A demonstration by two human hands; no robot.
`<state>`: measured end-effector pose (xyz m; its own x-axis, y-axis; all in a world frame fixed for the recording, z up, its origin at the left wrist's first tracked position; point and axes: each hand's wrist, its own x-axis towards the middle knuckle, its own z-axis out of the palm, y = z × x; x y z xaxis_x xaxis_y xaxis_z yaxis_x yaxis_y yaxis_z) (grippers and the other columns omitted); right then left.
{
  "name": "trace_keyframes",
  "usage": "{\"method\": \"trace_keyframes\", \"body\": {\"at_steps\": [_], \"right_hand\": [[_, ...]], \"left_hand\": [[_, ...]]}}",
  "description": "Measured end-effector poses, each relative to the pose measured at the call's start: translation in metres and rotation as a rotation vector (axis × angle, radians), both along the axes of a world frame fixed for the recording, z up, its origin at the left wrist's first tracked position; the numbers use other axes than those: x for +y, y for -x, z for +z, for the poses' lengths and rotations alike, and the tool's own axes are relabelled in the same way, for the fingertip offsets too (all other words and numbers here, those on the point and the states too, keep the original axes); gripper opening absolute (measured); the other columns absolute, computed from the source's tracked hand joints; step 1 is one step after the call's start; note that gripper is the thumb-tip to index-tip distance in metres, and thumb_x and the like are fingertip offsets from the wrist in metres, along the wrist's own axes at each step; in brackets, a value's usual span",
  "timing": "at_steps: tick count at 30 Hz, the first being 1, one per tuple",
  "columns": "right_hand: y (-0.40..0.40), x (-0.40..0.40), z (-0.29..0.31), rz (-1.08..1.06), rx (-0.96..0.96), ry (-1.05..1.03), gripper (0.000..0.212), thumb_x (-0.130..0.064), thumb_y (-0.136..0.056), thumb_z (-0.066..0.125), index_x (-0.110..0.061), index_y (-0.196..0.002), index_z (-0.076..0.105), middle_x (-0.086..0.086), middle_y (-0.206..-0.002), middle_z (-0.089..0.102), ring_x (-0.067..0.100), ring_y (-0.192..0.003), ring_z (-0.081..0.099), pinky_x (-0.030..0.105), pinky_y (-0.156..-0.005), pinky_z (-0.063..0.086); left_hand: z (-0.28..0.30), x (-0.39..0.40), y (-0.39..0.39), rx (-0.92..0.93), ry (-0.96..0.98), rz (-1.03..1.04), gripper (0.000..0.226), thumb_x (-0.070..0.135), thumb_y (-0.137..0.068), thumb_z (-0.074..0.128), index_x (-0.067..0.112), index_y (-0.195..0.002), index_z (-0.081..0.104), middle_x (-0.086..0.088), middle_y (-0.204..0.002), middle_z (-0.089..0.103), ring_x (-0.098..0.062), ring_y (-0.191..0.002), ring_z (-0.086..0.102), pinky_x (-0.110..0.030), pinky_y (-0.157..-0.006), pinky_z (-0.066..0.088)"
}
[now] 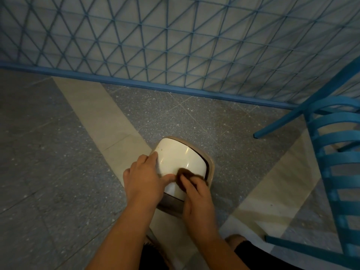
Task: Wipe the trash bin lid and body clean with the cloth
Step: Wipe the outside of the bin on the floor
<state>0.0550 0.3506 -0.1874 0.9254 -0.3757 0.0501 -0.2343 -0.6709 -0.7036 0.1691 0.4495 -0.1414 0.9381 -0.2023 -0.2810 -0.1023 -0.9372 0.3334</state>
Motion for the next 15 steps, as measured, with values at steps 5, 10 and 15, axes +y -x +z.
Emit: {"method": "trace_keyframes", "body": {"at_steps": [5,10,15], "right_hand": [[-0.052,-0.025,0.021,0.181,0.018,0.267,0.045,-0.016,-0.083,0.039,-0.023,-0.123,0.059,0.006,-0.125,0.055,0.027,-0.104,0.054,0.036,-0.077,0.053],[-0.092,-0.057,0.029,0.303,0.184,0.404,0.043,-0.023,-0.09,0.04,-0.034,-0.131,0.049,0.003,-0.138,0.045,0.027,-0.117,0.043,0.04,-0.093,0.044],[-0.103,-0.072,0.039,0.321,0.237,0.467,0.049,-0.011,-0.094,0.044,-0.034,-0.138,0.042,0.002,-0.138,0.044,0.027,-0.118,0.04,0.04,-0.095,0.043]], "left_hand": [[0.003,0.0,-0.004,0.021,0.005,-0.046,0.084,0.067,-0.073,0.062,0.031,-0.144,0.034,0.006,-0.133,0.046,-0.017,-0.121,0.046,-0.034,-0.098,0.03],[0.004,0.002,-0.009,0.041,0.012,-0.112,0.084,0.066,-0.074,0.062,0.034,-0.146,0.031,0.009,-0.137,0.043,-0.015,-0.124,0.042,-0.034,-0.1,0.025],[0.004,0.006,-0.014,0.046,-0.013,-0.131,0.085,0.068,-0.073,0.061,0.039,-0.146,0.028,0.013,-0.142,0.04,-0.015,-0.13,0.036,-0.039,-0.108,0.019]]}}
